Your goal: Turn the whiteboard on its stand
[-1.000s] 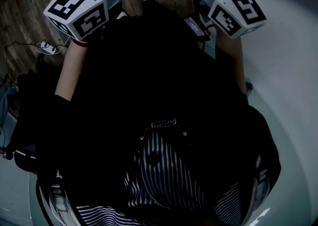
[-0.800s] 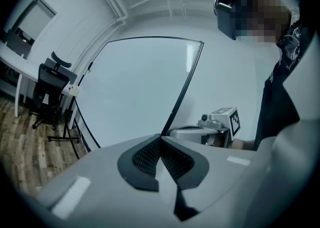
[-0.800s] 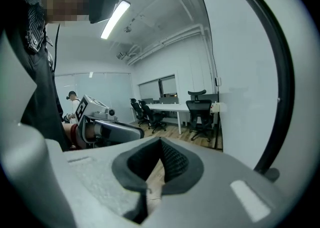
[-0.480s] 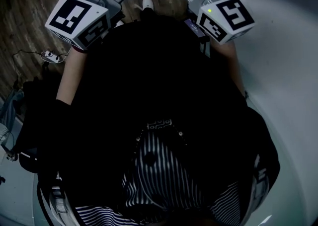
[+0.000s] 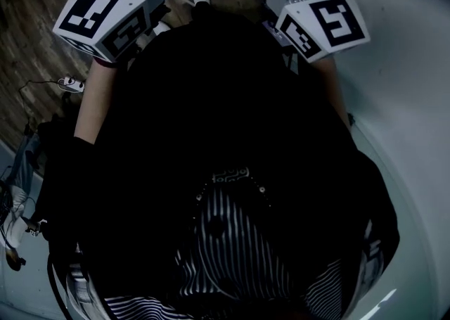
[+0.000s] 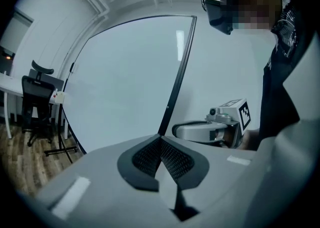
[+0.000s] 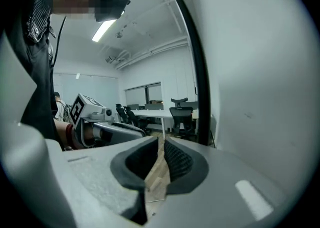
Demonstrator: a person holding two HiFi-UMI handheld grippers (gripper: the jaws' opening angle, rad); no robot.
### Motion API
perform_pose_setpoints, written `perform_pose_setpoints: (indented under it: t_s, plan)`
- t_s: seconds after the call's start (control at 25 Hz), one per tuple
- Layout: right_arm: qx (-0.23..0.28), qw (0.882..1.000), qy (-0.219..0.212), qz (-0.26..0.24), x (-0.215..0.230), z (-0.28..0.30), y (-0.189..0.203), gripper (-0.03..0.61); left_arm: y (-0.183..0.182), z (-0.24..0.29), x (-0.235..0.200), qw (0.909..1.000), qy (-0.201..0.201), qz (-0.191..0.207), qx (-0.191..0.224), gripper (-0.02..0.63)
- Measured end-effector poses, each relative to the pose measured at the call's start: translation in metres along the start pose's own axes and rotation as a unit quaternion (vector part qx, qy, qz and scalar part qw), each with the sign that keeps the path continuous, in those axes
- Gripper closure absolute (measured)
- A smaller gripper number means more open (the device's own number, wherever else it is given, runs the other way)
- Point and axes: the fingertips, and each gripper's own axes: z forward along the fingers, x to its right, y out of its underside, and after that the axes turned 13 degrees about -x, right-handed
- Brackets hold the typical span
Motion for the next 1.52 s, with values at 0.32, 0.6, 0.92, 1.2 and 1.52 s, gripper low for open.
perform_pose_setpoints:
  t_s: [0.32,0.6,0.92,1.2,1.52]
  plan:
    - [0.005,0.999,0.026,0.025,0.016,-0.015,-0.004,0.493,-0.005,-0.001,-0.005,0.9999,0.009,-0.009,-0.005,0.612]
    - [-0.004,0.999,0.043,0.028,0.024,-0.015,0.0,0.457,-0.008,-0.004,-0.002,0.9999,0.016,-0.005,-0.005,0.612]
    - [-0.023,0.995,0.086,0.043,0.043,-0.01,0.011,0.407,-0.005,-0.009,0.002,0.9999,0.012,-0.006,-0.005,0.612]
    - [-0.022,0.993,0.097,0.071,0.051,-0.001,0.01,0.385,-0.002,-0.018,0.0,0.9998,0.001,-0.019,-0.006,0.612]
    - [-0.048,0.991,0.114,0.054,0.062,0.009,0.021,0.373,0.003,-0.022,-0.005,0.9993,-0.02,-0.029,0.008,0.612]
